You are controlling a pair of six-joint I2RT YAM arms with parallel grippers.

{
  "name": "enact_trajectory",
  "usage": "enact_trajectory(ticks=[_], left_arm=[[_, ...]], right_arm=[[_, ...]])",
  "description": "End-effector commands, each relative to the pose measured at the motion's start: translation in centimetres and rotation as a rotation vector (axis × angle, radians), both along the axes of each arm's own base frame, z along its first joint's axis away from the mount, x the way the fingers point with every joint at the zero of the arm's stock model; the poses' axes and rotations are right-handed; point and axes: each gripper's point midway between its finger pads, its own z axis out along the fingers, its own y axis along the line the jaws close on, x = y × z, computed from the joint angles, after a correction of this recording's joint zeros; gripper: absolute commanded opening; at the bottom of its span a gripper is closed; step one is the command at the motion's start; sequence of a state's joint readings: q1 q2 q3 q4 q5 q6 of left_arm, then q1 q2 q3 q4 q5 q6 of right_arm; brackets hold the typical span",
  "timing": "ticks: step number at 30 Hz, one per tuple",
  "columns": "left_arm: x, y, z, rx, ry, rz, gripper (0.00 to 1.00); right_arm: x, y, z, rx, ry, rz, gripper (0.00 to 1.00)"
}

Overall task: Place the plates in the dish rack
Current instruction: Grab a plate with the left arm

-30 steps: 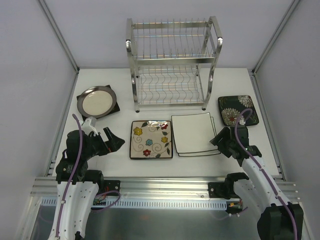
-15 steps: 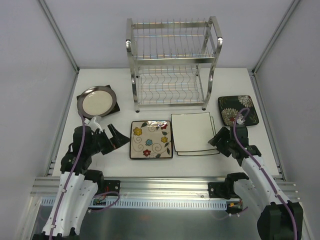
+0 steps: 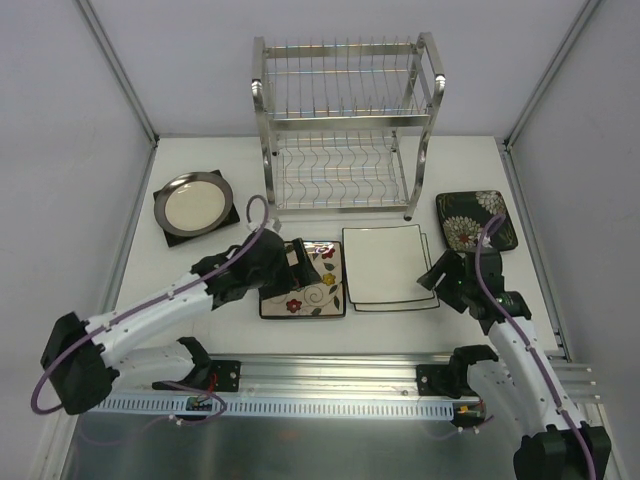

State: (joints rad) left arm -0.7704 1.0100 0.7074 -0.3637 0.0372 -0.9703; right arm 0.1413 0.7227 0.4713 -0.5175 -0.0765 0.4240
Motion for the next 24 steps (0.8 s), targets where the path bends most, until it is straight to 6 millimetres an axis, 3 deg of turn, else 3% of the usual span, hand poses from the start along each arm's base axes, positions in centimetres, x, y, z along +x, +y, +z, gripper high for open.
enact_trajectory(ticks=[1, 7, 14, 18, 24], left_arm=[[3.5, -3.2, 2.2, 0.005, -0.085, 0.133, 0.99], [5.0, -7.9, 1.0, 0.007, -0.073, 0.14, 0.94], [4.4, -12.6, -1.0, -0.029, -0.047, 0.13, 0.79], [3.9, -13.9, -2.5, 0.002, -0.043, 0.12, 0.69], [3.4, -14.4, -4.2, 0.021, -0.009, 0.125, 0.57]], right_arm=[[0.1, -0.3, 2.2, -0.017, -0.041, -0.002, 0.72], [-0.5, -0.3, 3.4, 0.006, -0.067, -0.019, 0.82], [-1.6, -0.8, 4.6, 0.005, -0.118, -0.042, 0.88], [-2.0, -0.7, 4.9, 0.02, -0.13, -0.042, 0.89], [-2.3, -0.6, 5.0, 0.028, -0.127, -0.037, 0.9]])
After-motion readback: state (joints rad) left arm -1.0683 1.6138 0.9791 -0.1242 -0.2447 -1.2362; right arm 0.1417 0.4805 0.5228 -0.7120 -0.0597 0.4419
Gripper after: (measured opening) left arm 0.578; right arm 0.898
